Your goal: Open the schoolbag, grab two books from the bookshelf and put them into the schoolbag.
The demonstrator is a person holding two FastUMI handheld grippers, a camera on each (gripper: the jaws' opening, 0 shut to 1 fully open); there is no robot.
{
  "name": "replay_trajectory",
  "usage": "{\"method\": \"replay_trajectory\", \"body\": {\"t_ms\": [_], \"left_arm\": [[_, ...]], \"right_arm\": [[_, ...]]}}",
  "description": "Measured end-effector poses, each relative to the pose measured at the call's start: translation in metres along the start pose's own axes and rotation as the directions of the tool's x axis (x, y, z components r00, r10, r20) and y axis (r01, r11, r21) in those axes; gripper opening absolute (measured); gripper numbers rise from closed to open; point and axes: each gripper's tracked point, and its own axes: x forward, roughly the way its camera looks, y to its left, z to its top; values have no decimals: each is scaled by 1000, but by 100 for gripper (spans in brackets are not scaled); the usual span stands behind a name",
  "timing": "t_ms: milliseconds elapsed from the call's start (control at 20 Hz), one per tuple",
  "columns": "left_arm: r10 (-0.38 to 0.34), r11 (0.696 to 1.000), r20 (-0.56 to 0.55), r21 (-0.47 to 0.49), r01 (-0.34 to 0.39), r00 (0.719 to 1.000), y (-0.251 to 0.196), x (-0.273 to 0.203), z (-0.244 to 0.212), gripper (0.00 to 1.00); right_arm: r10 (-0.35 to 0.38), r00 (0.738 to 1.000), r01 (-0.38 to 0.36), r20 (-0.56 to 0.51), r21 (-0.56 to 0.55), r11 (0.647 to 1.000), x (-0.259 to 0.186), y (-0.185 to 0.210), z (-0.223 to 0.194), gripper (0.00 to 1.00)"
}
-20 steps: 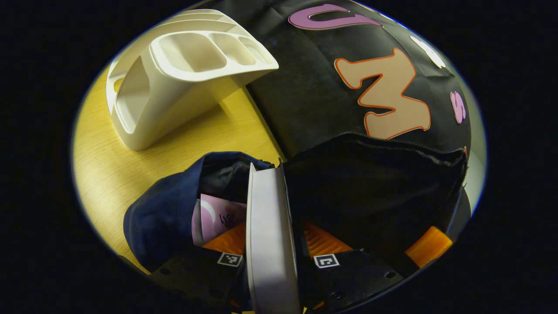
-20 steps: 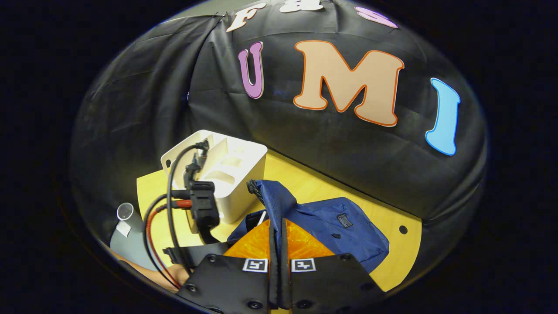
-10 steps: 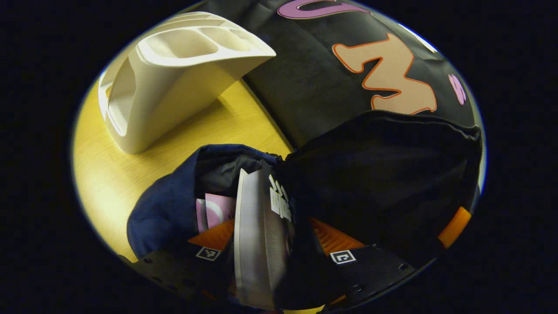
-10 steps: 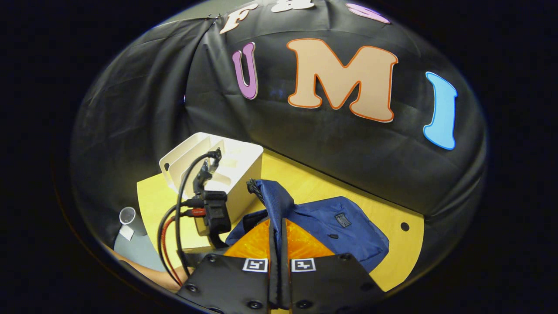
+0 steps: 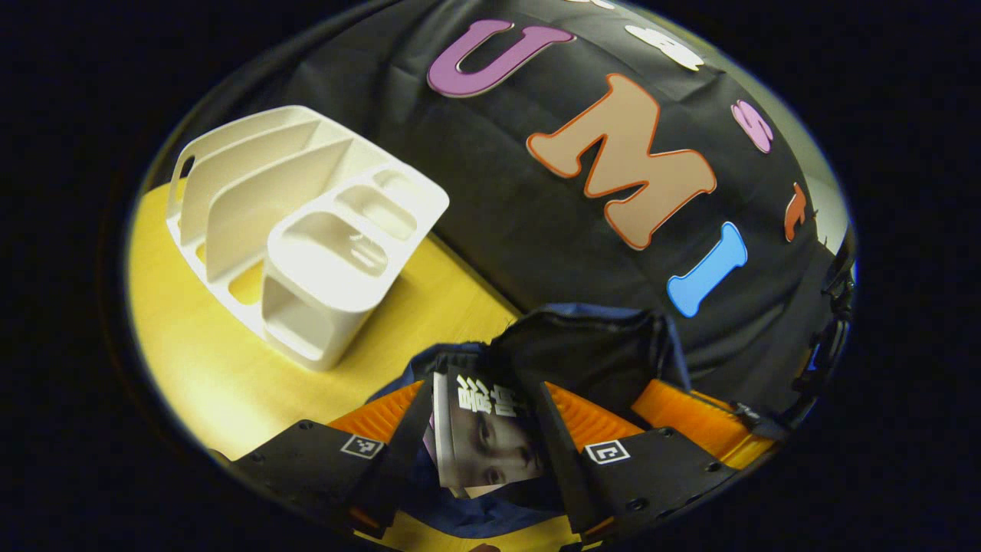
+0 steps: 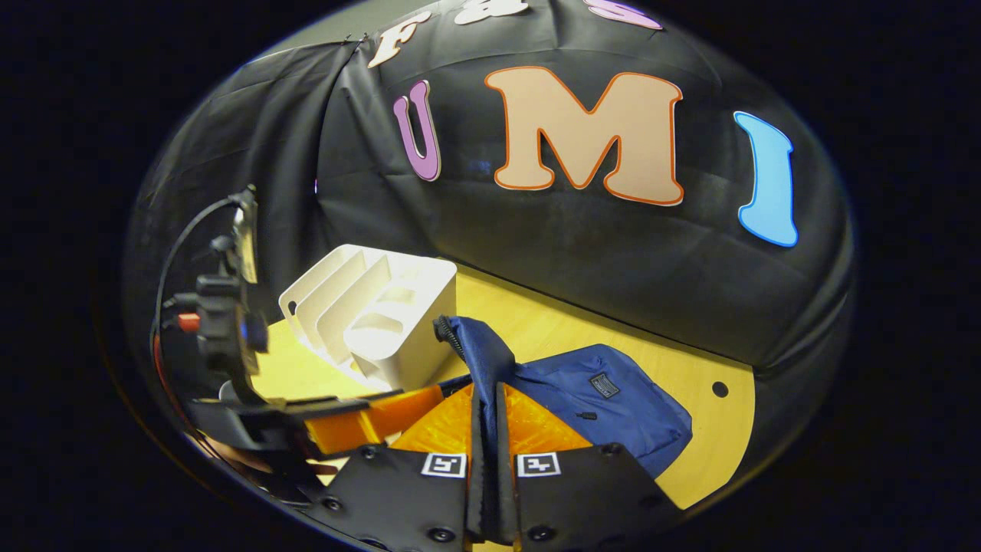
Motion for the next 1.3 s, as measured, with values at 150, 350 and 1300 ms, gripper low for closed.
{"method": "replay_trajectory", "body": {"t_ms": [150, 350, 1300], "left_arm": [[3, 999, 72, 53, -6, 997, 2, -20, 46, 79], [14, 993, 142, 118, -31, 990, 15, -40, 101, 80], [-58, 805, 451, 549, -226, 890, 30, -89, 266, 92]], "right_arm": [[7, 1000, -8, 14, 24, 1000, -5, 8, 5, 12], [11, 994, -22, 112, 93, 995, -13, 27, 35, 69], [-480, 756, 409, 446, 251, 877, -77, -16, 121, 91]]}}
